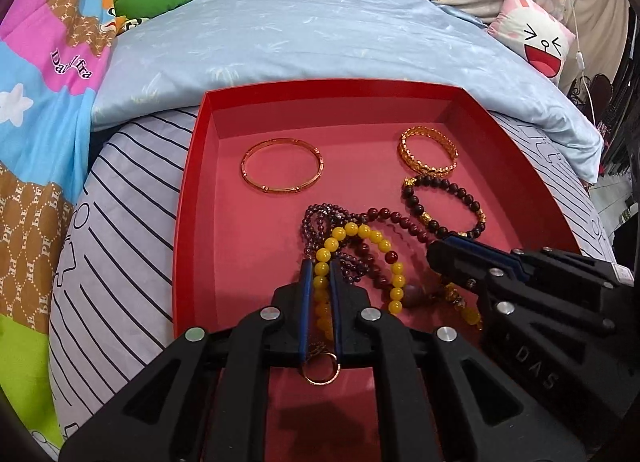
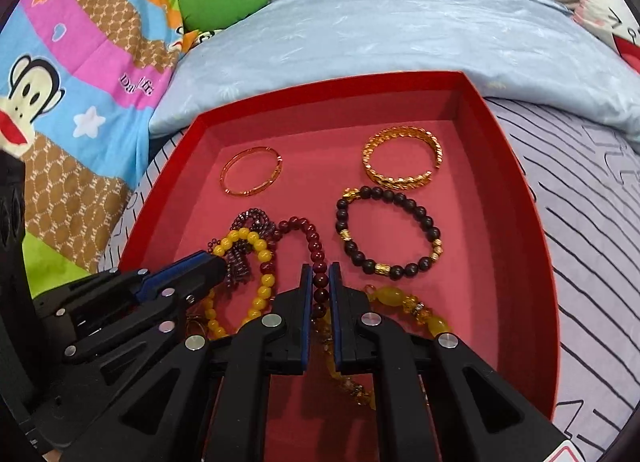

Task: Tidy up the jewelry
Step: 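Carry both bead bracelets into the red tray and open both tools, then return both tools to the bed and grasp a gold hoop earring with the right tool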

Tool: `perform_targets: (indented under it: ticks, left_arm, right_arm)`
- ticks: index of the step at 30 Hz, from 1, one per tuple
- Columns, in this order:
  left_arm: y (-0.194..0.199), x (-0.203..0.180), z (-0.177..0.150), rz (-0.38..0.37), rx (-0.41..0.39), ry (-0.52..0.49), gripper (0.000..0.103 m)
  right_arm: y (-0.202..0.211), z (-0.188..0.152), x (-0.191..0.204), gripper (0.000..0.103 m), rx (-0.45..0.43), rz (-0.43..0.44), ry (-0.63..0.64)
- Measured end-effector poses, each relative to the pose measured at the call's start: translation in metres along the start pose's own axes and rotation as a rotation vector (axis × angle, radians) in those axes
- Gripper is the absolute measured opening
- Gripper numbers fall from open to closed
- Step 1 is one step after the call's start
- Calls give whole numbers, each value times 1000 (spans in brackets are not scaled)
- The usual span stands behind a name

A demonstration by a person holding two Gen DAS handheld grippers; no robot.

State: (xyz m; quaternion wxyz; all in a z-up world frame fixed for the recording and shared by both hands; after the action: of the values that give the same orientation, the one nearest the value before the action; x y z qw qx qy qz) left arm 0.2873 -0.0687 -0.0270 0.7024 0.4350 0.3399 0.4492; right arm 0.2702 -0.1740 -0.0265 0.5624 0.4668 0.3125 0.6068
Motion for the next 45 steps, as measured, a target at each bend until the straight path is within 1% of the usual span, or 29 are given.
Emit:
perform_targets:
  ticks: [2,4,6,8,9,10,12,17,19,24,34,42,45]
  left_arm:
    - [0,-2,0,8,-1,-8,13]
    - [2,-4,-1,14,-13,-18,19]
    - [6,-7,-2,29,-30,-26,25]
    - [11,-8,-3,37,-49,-25,35]
    - [15,-8,-4,52,-68,-20,45]
    - [19,-8,-5,54,-83,-20,50]
    - [26,-8,-7,51,-96,-15,50]
    - [39,-7,-14,60,-112,4,50]
    - [46,-6,-19,72,-121,8,50]
    - [62,-5,-36,68,-135,28,50]
    - [80,-4,-89,59,-129,63,50]
    - [78,-15,-138,92,-115,74,50]
    - [75,-16,-153,90,-103,86,50]
  right_arm:
    - [3,0,0,15,-16,-14,4]
    - [9,-2,-2,24,-35,-12,-5]
    - [15,-3,-7,25,-49,-17,-16]
    - [22,-6,-12,25,-59,-13,-28]
    - [27,-9,-15,25,-67,-12,-36]
    - [30,-10,-16,27,-71,-11,-38]
    - [38,-15,-19,30,-82,-7,-42]
    - [56,-30,-17,30,-105,-16,-27]
    - [63,-35,-14,30,-114,-20,-22]
    - [78,-53,-7,31,-128,-28,0]
    - [92,-119,0,31,-103,-38,19]
    - [91,-181,6,31,-51,-42,44]
    - [87,-197,11,31,-34,-37,58]
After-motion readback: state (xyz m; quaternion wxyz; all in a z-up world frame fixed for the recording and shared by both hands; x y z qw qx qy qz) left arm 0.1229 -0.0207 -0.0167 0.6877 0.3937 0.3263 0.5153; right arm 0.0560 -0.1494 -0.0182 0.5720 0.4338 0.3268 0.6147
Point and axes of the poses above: each gripper's, at about its wrist camera, not at the fingertips, and y roughly against the way its jaws point, x to its left, z to its top, the point moved 5 cm from there along -y, roughly the way its jaws point, and after that the axes turned 12 degrees about x, right-handed, at the moved point
